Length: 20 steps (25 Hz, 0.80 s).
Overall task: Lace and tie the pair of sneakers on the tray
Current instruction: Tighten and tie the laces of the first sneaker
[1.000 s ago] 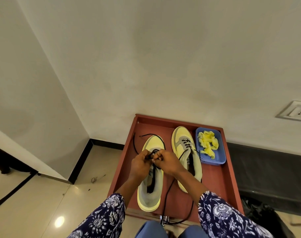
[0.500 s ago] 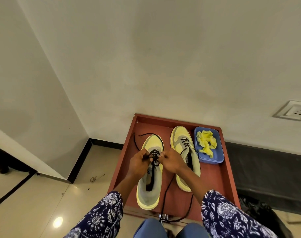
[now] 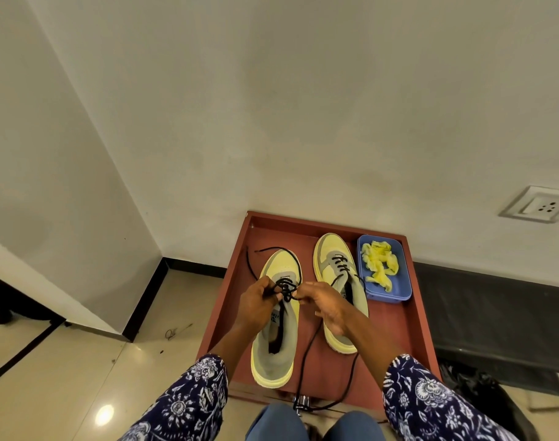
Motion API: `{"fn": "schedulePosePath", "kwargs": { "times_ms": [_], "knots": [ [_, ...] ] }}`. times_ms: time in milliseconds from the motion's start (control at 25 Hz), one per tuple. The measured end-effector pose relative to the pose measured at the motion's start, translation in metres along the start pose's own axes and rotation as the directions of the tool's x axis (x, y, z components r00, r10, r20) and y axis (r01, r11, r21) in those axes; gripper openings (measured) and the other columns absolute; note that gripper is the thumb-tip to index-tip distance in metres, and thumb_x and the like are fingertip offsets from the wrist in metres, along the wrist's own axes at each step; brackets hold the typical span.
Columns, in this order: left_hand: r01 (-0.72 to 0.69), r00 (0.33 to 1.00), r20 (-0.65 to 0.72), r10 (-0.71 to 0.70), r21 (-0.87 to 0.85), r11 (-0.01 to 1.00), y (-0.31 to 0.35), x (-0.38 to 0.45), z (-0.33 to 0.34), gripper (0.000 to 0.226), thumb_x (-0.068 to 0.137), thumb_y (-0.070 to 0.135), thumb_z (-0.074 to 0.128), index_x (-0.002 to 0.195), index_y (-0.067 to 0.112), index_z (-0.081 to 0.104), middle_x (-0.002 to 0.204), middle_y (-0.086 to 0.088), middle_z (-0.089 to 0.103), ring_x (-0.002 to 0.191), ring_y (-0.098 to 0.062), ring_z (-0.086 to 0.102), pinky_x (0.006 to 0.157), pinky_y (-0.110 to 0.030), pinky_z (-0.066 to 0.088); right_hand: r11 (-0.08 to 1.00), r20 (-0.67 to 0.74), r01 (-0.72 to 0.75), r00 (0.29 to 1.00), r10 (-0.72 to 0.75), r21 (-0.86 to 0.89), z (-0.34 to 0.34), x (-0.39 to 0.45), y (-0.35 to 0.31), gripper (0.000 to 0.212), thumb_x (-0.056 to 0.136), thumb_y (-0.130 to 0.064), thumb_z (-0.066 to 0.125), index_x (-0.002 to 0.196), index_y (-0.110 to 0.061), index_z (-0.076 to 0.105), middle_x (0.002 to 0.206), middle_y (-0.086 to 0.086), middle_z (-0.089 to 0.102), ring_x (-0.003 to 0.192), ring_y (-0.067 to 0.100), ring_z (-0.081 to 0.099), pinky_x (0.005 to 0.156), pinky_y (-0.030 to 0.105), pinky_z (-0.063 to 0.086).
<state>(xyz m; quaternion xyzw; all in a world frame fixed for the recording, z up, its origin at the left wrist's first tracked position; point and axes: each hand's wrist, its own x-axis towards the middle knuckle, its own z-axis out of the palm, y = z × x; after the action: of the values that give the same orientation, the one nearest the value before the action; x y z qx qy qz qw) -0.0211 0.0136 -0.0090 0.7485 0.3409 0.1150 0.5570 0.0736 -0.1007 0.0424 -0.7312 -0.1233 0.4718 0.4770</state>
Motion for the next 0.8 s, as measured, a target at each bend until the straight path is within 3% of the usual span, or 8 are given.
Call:
{"fn": "schedulePosePath", "kwargs": {
  "times_ms": [200,400,520,640,800],
  "knots": [
    [0.01,1.0,-0.008,-0.01,0.015,1.0,0.001,-0.001,-0.002,0.007,0.086,0.007,0.059,0.084,0.01,0.054,0.084,0.002,0.061,0.078,-0.009,0.055,0.065,-0.015,0.044,0.998,0.017,0.056,0.998,-0.057,0.014,0.001,-0.004,0.001,0.017,0.082,-0.016,0.061,0.067,-0.022,0.057,0.074,-0.006,0.055,0.082,0.011,0.044,0.071,0.028,0.03],
    [0.035,0.999,-0.009,-0.035,0.008,0.999,0.002,-0.002,-0.001,0.012,0.087,0.008,0.058,0.08,0.015,0.052,0.084,0.001,0.061,0.076,-0.008,0.055,0.062,-0.013,0.044,0.988,-0.008,0.138,0.99,-0.138,0.065,-0.003,-0.012,-0.002,0.007,0.088,-0.013,0.059,0.083,-0.014,0.054,0.079,-0.005,0.063,0.07,-0.003,0.054,0.064,0.014,0.038],
    [0.04,0.999,-0.027,-0.04,-0.01,0.999,0.0,-0.002,-0.002,0.008,0.087,0.008,0.058,0.082,0.014,0.055,0.083,0.002,0.062,0.077,-0.01,0.057,0.064,-0.014,0.046,0.984,-0.011,0.179,0.984,-0.179,0.021,-0.008,-0.01,-0.004,0.011,0.09,-0.014,0.056,0.08,-0.014,0.057,0.073,0.001,0.062,0.067,0.007,0.052,0.056,0.006,0.042],
    [0.056,0.998,-0.037,-0.056,-0.024,0.998,0.0,-0.002,-0.002,0.013,0.087,0.01,0.059,0.078,0.018,0.054,0.083,0.002,0.063,0.079,-0.013,0.06,0.068,-0.02,0.048,0.981,-0.049,0.19,0.98,-0.191,-0.029,-0.015,-0.008,-0.013,0.004,0.089,-0.012,0.058,0.089,-0.009,0.06,0.07,0.001,0.056,0.066,0.011,0.049,0.066,0.016,0.043],
    [0.06,0.998,-0.032,-0.06,0.0,0.998,0.003,-0.003,-0.001,0.015,0.088,0.01,0.059,0.078,0.02,0.053,0.083,0.002,0.063,0.073,-0.005,0.057,0.062,-0.013,0.045,0.973,-0.104,0.229,0.967,-0.232,-0.037,-0.021,-0.01,-0.026,0.022,0.084,-0.007,0.063,0.105,-0.007,0.054,0.071,0.0,0.053,0.061,0.009,0.05,0.061,0.013,0.043]
  ]
}}
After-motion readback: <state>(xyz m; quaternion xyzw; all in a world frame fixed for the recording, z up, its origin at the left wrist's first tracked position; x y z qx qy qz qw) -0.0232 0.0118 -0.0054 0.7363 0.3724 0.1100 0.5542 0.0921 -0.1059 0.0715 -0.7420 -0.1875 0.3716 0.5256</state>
